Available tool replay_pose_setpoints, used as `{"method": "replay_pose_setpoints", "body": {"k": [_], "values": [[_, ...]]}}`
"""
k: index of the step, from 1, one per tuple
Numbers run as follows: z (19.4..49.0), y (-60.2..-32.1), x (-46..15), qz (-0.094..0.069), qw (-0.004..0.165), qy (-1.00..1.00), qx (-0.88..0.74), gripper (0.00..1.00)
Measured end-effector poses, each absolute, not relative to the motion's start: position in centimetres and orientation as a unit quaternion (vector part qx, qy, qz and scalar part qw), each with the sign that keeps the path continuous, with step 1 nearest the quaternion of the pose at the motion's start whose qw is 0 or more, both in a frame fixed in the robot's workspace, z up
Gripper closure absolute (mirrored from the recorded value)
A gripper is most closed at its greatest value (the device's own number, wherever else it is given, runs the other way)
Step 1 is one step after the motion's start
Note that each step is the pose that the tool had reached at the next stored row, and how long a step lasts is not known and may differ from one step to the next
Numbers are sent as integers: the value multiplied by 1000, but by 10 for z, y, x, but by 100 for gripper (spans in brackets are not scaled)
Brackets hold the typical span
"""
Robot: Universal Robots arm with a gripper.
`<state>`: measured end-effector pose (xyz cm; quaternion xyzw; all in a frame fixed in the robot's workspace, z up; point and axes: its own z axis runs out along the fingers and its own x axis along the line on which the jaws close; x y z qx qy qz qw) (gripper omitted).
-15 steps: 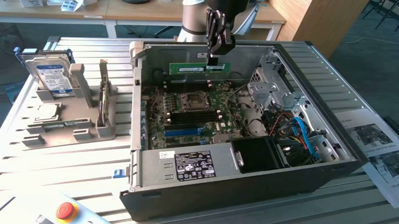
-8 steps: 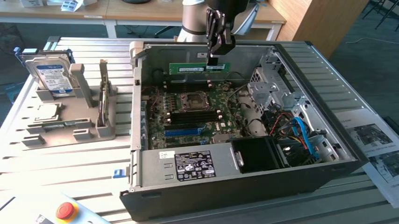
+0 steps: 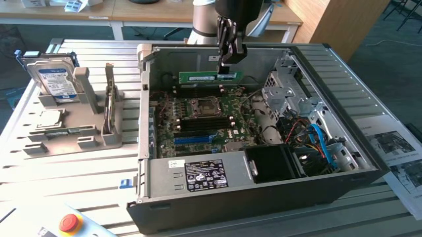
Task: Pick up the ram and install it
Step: 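Insert the ram into the slot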
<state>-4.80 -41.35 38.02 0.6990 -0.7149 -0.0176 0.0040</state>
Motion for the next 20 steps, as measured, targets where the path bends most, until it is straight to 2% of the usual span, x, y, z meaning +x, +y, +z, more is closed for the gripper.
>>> {"method": "replay_pose_setpoints", "body": {"k": [20], "values": [[344, -414, -48, -17, 3, -715, 699, 89]]}}
